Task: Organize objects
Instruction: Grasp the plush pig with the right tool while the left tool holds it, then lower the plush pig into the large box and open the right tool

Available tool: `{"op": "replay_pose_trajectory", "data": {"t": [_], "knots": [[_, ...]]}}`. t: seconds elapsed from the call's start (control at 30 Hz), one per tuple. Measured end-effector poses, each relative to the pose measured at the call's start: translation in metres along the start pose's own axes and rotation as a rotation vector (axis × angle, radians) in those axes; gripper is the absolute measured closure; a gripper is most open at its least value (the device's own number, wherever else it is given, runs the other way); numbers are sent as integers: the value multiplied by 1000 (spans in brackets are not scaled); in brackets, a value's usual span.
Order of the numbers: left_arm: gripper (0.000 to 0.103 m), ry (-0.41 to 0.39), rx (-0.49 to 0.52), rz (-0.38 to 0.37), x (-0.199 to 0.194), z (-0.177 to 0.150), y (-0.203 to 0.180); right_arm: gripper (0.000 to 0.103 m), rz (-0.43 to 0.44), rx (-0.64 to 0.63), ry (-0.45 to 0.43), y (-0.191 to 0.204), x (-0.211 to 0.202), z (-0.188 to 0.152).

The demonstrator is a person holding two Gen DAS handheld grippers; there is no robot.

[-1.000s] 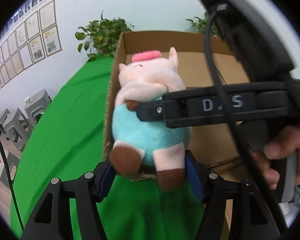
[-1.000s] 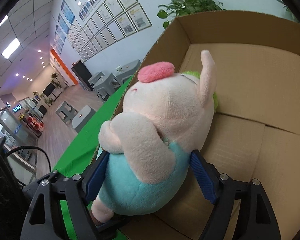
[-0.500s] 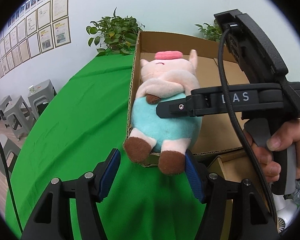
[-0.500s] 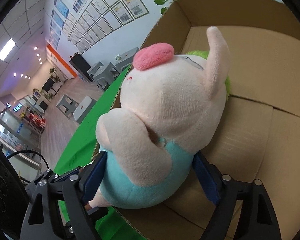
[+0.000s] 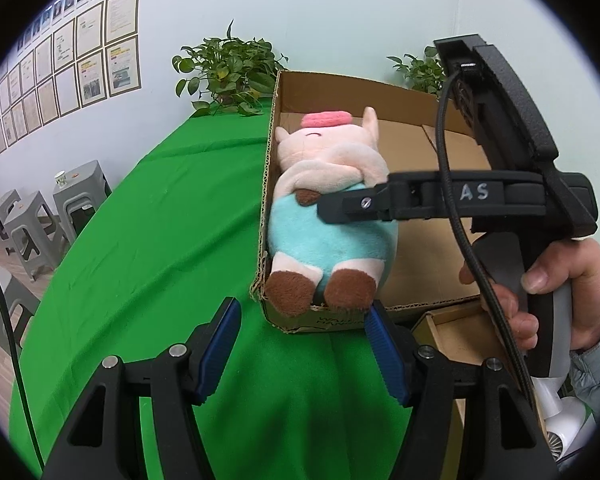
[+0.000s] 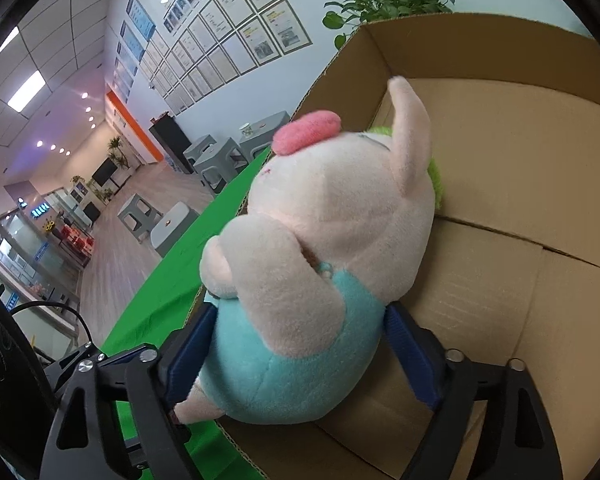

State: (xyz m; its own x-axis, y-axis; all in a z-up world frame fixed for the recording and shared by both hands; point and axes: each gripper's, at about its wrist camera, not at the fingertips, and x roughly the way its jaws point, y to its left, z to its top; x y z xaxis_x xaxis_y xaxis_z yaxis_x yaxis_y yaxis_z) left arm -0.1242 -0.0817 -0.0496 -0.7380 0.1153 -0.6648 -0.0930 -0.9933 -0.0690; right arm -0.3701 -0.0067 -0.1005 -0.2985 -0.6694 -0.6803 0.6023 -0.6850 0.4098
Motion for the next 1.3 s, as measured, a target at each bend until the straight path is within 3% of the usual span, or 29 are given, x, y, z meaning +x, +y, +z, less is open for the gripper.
{"op": "replay_pose_trajectory", "data": {"t": [0.13, 0.43, 0.6, 0.73, 0.83, 1.3], "knots": [[39, -11, 6, 12, -2, 1, 1, 1, -57, 30, -36, 3, -11, 1], [39, -34, -18, 19, -13, 1, 8, 1, -216, 55, -97, 9, -66, -18], [39, -44, -65, 1, -15, 6, 14, 1, -168, 127, -98, -1, -99, -37], [39, -62, -40, 29, -20, 4, 10, 1, -150, 140, -93, -1, -109, -42], [39, -63, -27, 44, -20, 3, 10, 0, -148, 169, -77, 1, -107, -40], [39, -48, -84, 78, -21, -16, 42, 4, -175, 241, 65, 19, -13, -24]]}}
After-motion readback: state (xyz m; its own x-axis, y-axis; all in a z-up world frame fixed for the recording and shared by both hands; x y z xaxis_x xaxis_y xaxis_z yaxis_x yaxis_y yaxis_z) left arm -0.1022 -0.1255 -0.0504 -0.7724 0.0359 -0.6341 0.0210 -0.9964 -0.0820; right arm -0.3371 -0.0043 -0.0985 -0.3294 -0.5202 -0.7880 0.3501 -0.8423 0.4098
